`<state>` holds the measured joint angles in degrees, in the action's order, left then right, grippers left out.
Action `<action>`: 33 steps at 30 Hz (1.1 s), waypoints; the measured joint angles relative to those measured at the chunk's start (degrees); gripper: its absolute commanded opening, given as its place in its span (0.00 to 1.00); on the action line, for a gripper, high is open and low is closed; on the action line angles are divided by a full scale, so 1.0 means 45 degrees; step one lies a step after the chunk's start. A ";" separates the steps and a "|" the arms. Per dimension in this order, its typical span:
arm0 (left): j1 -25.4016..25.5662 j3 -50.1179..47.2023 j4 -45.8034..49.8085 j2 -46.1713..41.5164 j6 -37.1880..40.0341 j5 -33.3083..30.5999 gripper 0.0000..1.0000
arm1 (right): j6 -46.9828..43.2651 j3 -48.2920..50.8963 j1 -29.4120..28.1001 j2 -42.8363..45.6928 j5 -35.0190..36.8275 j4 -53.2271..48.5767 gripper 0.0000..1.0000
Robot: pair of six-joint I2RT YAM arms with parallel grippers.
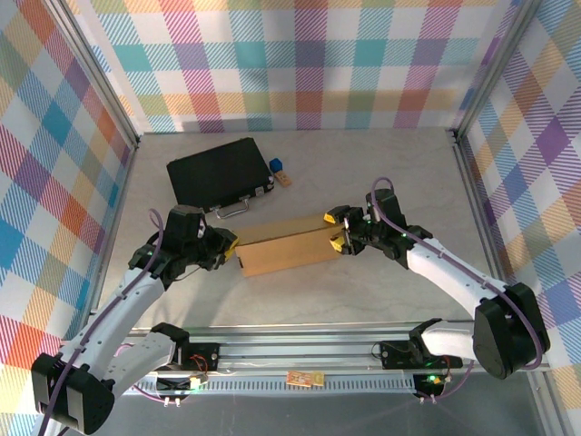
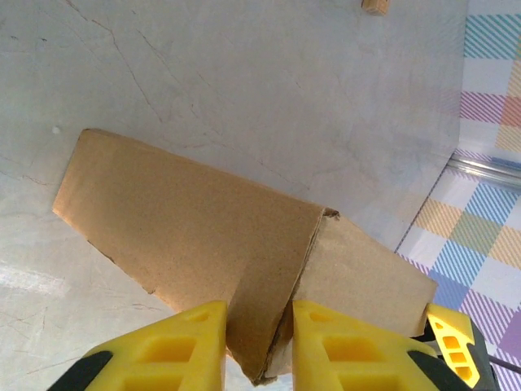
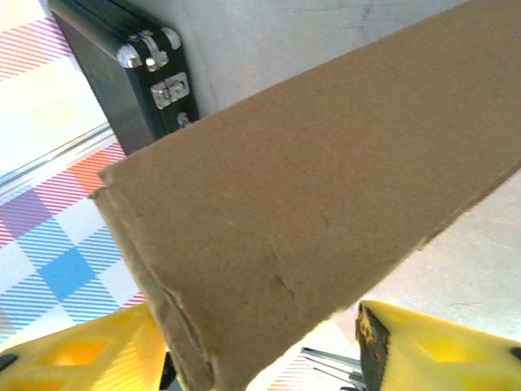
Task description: Fold the paper box
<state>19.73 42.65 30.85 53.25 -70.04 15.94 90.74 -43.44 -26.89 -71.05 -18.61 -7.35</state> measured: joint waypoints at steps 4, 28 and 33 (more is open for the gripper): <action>0.0005 -0.0024 -0.0112 0.0029 0.0044 0.0078 0.22 | -0.0928 -0.0384 0.0194 0.0126 -0.0185 -0.1190 0.69; 0.0670 0.0010 -0.0753 0.0534 0.0335 0.0102 0.18 | -0.3055 -0.0724 0.1375 0.0913 -0.0884 -0.3551 0.49; 0.1569 -0.0053 -0.0520 0.0219 0.0427 -0.0214 0.18 | -0.3575 -0.0398 0.1515 0.1778 -0.1078 -0.4323 0.45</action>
<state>26.79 42.41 28.51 54.24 -68.12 14.98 74.65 -45.23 -20.08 -63.05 -23.46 -26.81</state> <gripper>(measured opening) 0.181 0.457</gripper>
